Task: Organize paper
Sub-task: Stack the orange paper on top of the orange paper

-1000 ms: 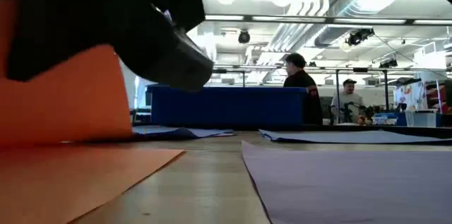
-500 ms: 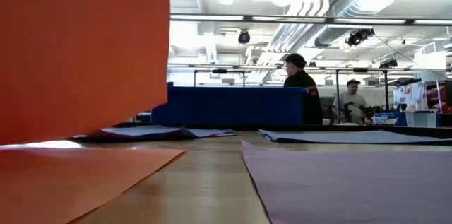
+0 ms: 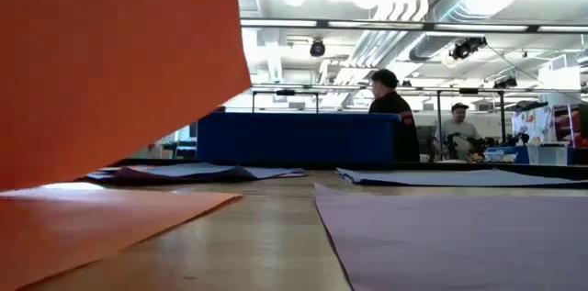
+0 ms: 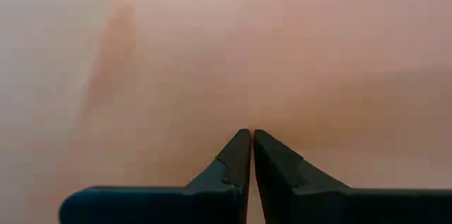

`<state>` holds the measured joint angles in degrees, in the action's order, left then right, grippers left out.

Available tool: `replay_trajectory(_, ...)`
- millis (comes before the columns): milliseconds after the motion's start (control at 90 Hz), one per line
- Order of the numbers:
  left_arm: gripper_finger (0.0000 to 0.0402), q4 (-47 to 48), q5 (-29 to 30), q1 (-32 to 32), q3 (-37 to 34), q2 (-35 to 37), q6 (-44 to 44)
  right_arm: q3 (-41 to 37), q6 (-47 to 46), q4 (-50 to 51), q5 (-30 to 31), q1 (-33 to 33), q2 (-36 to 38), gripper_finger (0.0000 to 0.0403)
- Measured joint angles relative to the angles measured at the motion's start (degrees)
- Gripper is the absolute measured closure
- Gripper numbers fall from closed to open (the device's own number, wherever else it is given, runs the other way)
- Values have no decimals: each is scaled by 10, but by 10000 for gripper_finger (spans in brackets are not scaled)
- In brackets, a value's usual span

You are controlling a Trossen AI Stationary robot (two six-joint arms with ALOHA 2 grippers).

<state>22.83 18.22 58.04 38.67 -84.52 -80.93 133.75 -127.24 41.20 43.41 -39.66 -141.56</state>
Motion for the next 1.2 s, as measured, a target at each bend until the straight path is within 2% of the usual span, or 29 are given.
replay_trajectory(133, 402, 85, -7, 5, 30, 54, 0, 0, -3, -33, 37, 8, -15, 403)
replay_trajectory(244, 402, 121, -45, 20, 52, 78, -21, 0, -3, -30, 59, 24, -20, 403)
replay_trajectory(344, 402, 144, -101, 42, 56, 78, -90, 0, -3, -29, 100, 46, -20, 403)
replay_trajectory(500, 402, 198, -151, 90, 55, 63, -226, 0, 30, -56, 136, 73, -19, 403)
replay_trajectory(611, 402, 166, -152, 121, 55, 52, -272, 0, 46, -58, 152, 70, -17, 403)
replay_trajectory(733, 402, 142, -136, 144, 56, 38, -289, 0, -6, -59, 256, 62, -17, 403)
replay_trajectory(789, 402, 146, -125, 151, 60, 31, -296, 0, -5, -59, 277, 60, -15, 403)
replay_trajectory(856, 402, 171, -119, 155, 73, 20, -311, 2, 16, -59, 265, 61, -14, 403)
replay_trajectory(978, 402, 192, -117, 155, 85, 3, -324, 4, 101, -60, 184, 61, -16, 403)
replay_trajectory(1067, 402, 197, -121, 155, 87, -13, -324, 4, 119, -58, 147, 56, -17, 403)
replay_trajectory(1200, 402, 209, -120, 152, 86, -26, -328, 4, 142, -57, 126, 48, -17, 403)
